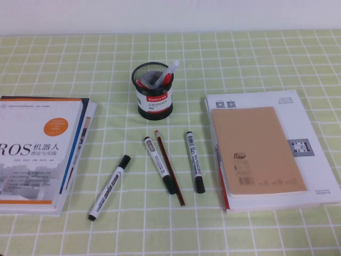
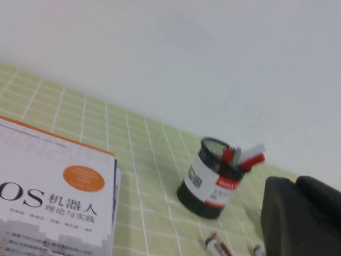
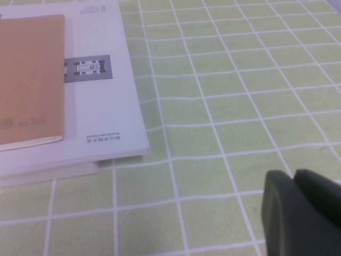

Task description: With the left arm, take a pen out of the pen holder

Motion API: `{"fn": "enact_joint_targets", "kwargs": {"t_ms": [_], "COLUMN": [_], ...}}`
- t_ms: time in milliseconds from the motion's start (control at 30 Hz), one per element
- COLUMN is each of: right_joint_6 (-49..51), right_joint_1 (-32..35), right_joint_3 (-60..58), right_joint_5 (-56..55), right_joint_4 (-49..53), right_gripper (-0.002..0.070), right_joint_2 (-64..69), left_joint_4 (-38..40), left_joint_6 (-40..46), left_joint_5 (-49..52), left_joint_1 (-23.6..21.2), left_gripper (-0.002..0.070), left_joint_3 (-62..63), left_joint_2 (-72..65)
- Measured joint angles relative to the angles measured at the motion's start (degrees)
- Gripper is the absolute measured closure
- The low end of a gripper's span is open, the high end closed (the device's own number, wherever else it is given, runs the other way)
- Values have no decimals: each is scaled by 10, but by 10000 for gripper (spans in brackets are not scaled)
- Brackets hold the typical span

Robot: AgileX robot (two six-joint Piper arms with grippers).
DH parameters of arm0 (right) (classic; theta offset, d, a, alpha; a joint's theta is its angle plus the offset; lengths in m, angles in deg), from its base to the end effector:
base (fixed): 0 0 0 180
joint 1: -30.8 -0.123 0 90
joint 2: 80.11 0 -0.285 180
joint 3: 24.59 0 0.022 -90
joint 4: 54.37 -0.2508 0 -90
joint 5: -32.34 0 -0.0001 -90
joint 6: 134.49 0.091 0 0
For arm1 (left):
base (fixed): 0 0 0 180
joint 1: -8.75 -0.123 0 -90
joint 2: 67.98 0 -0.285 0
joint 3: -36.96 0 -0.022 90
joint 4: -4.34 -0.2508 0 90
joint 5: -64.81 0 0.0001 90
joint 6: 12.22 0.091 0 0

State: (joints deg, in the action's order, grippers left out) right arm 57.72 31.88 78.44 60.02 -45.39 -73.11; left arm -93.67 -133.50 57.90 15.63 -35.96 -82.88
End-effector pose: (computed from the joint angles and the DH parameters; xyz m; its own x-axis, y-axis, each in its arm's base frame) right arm 0.0486 -0.0075 0.1728 -0.3568 0.0805 -0.9307 0.1130 0.9927 0.0426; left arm 0.0630 -0.0184 0.2297 -0.0742 -0.3852 -0.9198 0.2263 0.8918 -0.3917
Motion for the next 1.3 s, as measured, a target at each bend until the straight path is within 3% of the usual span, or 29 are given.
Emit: {"fn": "enact_joint_targets", "kwargs": {"t_ms": [100, 167, 367, 467, 800, 1067, 1300], "right_joint_6": [0, 0, 0, 0, 0, 0, 0], "right_joint_1": [0, 0, 0, 0, 0, 0, 0], "right_joint_3": [0, 0, 0, 0, 0, 0, 0], "right_joint_5": [0, 0, 0, 0, 0, 0, 0], "right_joint_4": [0, 0, 0, 0, 0, 0, 0], "right_gripper": [689, 689, 688, 689, 688, 689, 689], "right_joint_2": [0, 0, 0, 0, 0, 0, 0], "left_joint_4": [82, 170, 526, 614, 684, 896, 937], "left_joint_6": [38, 108, 542, 698, 867, 1093, 1151], "left_joint_5": [31, 51, 127, 142, 172, 276, 290], "left_joint_1": [0, 0, 0, 10, 23, 23, 23], "left_gripper": [675, 675, 675, 675, 675, 675, 675], "left_joint_3": [-18, -29, -34, -39, -57, -57, -57], "left_joint_2": [34, 58, 75, 75, 75, 75, 75]}}
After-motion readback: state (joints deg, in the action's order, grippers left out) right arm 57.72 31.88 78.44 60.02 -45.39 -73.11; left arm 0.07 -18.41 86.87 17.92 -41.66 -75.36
